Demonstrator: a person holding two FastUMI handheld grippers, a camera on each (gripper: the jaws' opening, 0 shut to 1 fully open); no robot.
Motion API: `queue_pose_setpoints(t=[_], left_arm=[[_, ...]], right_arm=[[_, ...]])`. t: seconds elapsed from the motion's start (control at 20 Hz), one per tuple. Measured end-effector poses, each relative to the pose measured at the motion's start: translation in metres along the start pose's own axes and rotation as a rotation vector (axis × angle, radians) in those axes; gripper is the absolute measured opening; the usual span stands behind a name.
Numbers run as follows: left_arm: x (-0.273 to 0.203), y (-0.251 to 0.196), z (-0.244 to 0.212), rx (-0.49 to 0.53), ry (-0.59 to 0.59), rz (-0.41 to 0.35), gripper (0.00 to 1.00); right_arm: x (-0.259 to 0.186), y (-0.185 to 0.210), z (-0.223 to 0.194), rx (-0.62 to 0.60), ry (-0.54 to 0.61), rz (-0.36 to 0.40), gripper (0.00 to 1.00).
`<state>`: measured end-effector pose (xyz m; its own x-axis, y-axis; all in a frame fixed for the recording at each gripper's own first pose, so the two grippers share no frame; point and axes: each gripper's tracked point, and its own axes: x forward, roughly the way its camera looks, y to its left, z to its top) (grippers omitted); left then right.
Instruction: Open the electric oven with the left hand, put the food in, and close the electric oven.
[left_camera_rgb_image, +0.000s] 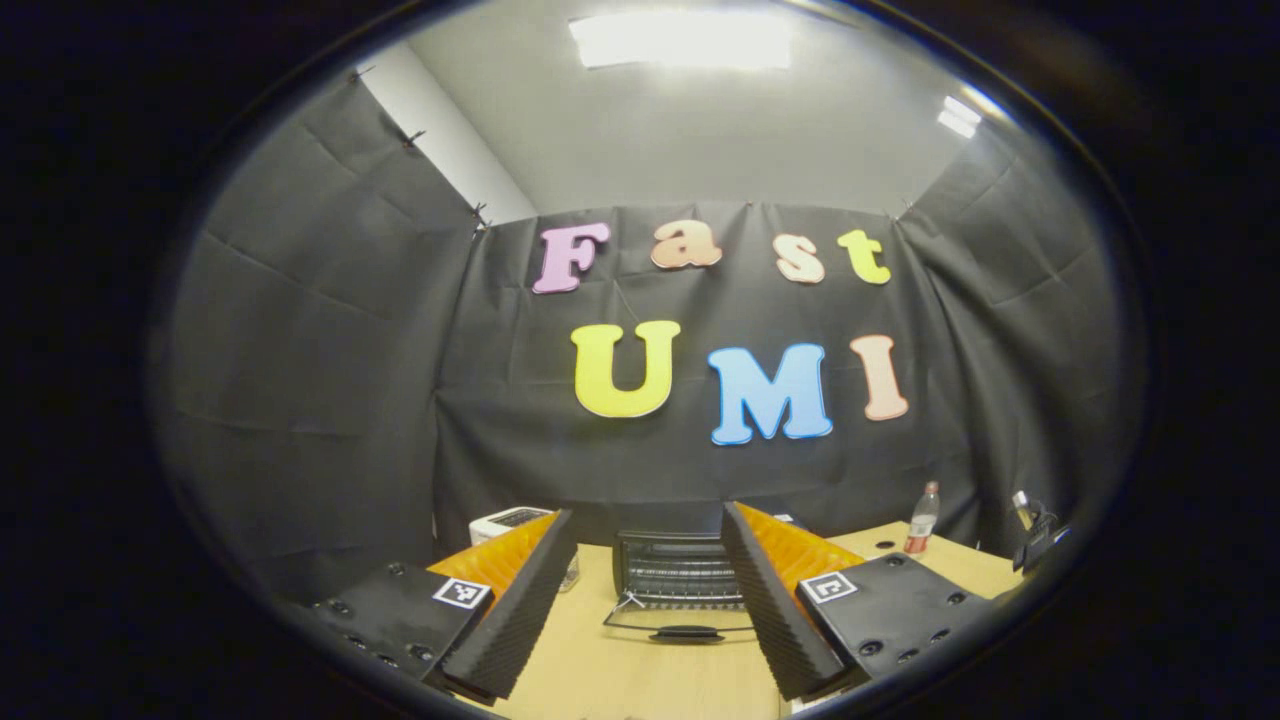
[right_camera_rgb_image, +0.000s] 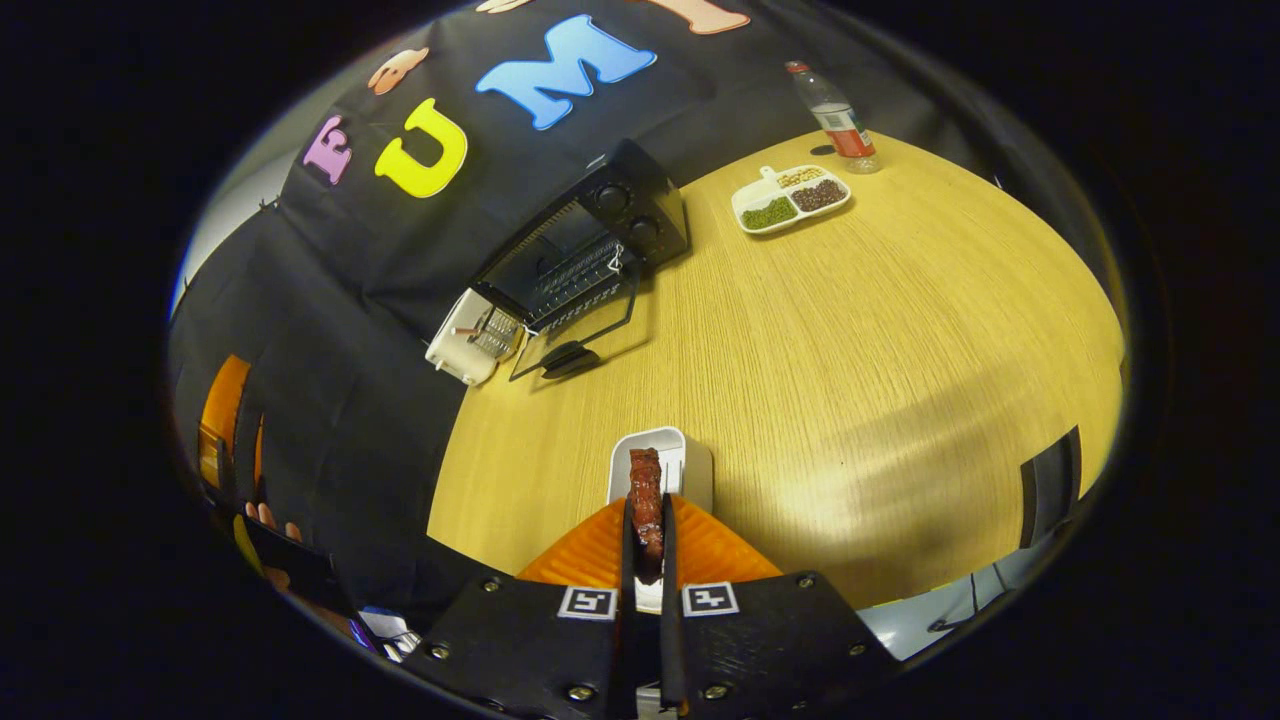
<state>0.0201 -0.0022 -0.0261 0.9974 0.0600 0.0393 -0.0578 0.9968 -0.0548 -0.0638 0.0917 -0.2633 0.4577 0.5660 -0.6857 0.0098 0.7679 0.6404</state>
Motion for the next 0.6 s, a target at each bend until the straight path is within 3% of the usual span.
queue_pose_setpoints(t=[0.05, 0.6], left_arm=[[0.004, 0.001, -0.002, -0.002, 0.0, -0.003, 0.96], [0.052, 0.021, -0.009, 0.0, -0.001, -0.047, 0.99]], right_arm=[[-0.002, 0.004, 0.006, 0.001, -0.013, 0.005, 0.1], [0.029, 0.078, 0.086, -0.023, -0.166, 0.092, 0.1]])
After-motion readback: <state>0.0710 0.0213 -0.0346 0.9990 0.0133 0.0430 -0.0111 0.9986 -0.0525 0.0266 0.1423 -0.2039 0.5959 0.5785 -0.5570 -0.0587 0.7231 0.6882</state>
